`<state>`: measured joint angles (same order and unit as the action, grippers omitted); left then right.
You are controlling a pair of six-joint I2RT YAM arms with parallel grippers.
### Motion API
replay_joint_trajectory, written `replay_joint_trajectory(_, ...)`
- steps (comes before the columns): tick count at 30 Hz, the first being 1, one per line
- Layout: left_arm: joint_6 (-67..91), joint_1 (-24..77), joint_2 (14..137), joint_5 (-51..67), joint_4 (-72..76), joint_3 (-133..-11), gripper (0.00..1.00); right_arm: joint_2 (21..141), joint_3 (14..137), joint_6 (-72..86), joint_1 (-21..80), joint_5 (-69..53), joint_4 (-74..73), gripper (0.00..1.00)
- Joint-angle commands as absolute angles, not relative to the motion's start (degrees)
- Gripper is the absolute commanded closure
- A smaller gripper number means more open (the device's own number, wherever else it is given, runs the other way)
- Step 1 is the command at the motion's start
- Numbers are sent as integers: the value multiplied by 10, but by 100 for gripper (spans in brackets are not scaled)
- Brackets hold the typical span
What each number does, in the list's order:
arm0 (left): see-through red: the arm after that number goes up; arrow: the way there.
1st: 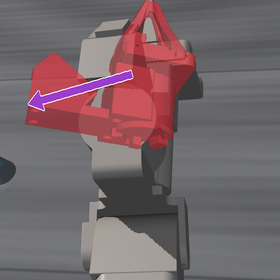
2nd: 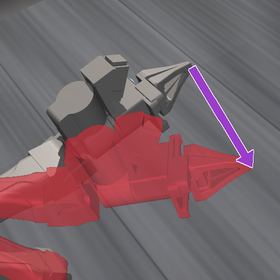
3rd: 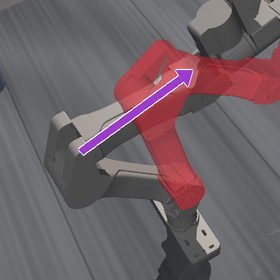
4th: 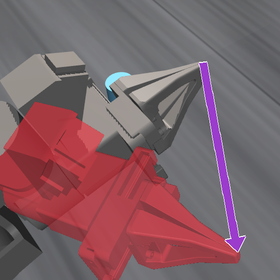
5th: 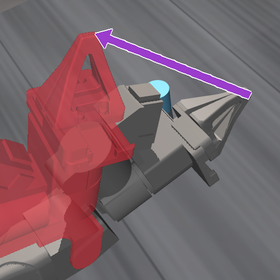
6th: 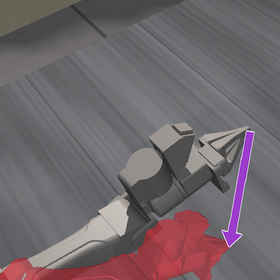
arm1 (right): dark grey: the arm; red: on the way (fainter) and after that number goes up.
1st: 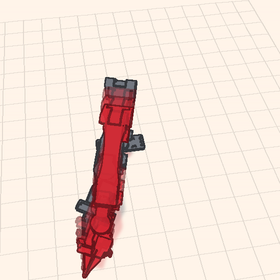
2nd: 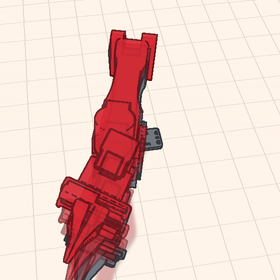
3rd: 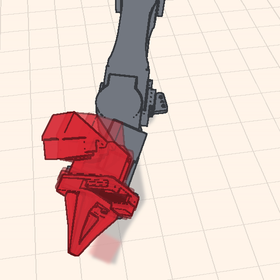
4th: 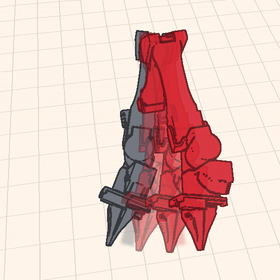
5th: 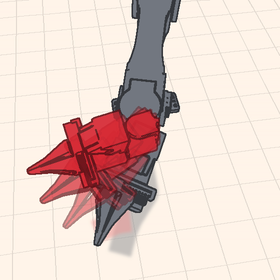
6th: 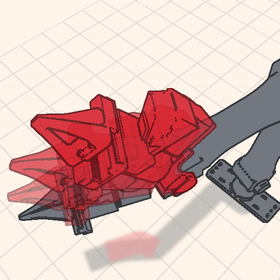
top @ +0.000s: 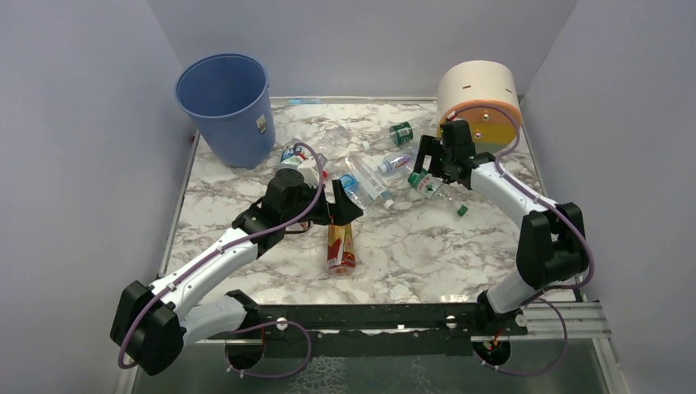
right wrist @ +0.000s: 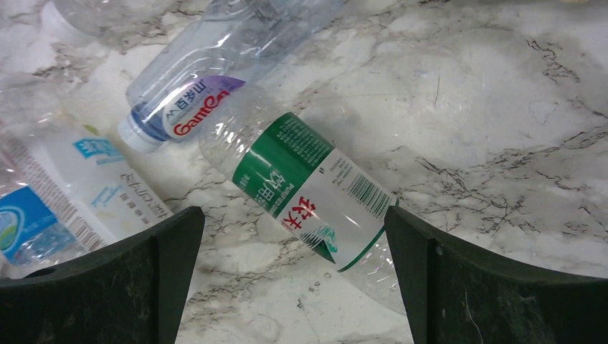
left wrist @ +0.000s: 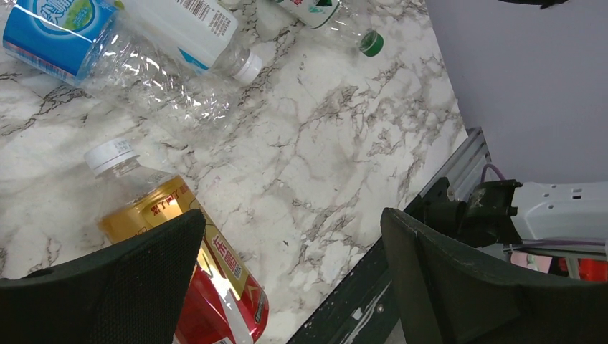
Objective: Put the plastic bottles in the bin
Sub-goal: Pick up the plastic bottle at the center of the board.
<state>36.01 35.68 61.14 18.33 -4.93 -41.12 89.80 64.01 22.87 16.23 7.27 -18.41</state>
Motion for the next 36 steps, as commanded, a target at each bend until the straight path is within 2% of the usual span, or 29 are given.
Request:
replay_joint_trajectory(1,344,359,612,183,-32,-420,1,937,660,207,154,102,-194,0)
replay_joint_trajectory(10,335,360,622,178,-44,-437,1,971,640,211,152,69,-183,0)
replay_joint_trajectory(19,298,360,637,154,-89,-490,1,941,560,225,152,36,-159,4)
replay_joint_trajectory(31,311,360,648,159,-92,-497,1,905,488,240,152,-24,-131,31)
replay_joint_trajectory(36,316,361,650,160,-91,-501,1,882,479,241,152,-36,-132,38)
